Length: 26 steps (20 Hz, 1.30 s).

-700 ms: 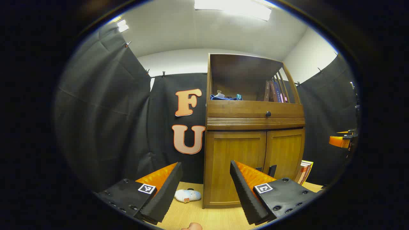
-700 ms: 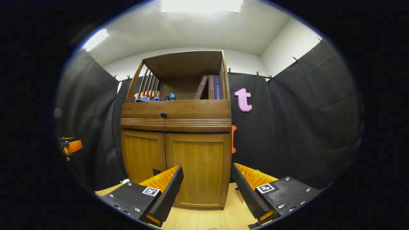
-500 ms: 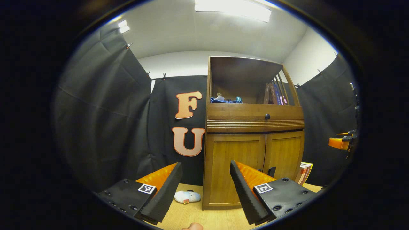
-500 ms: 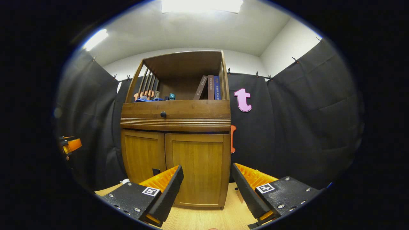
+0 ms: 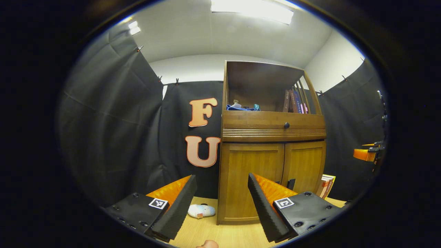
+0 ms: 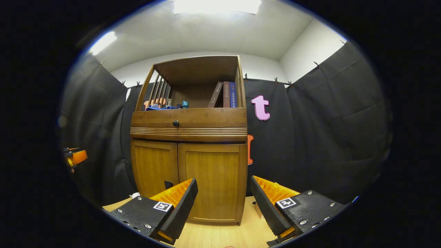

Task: Open the right door of the double-door shoe cabinet with the right hand, and open the left door with the left hand.

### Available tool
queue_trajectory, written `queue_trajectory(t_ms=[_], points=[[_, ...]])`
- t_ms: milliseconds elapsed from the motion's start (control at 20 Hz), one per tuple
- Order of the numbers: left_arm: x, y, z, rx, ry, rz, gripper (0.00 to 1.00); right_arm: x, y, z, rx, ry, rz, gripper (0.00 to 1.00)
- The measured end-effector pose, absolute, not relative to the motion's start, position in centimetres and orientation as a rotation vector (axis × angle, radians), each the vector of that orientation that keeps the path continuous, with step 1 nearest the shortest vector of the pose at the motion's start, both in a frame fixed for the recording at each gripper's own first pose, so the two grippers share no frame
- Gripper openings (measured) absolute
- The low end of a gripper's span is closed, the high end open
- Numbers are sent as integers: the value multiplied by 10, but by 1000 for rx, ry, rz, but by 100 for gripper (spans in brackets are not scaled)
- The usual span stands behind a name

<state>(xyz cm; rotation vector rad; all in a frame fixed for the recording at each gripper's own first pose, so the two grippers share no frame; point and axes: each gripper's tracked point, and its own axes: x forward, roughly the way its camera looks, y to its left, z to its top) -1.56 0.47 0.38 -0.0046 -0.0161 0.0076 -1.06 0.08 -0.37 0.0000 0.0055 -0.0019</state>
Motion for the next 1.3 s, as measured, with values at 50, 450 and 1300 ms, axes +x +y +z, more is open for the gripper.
queue_trajectory(t_ms=[50,450,1300], points=[[-15,5,6,-1,-18,10,96,-11,2,-5,-1,8,2,94],[-20,-11,2,-15,-14,-35,96,0,23,-37,-5,36,28,94],[-4,16,-22,7,13,-3,96,143,141,-222,77,163,144,91]])
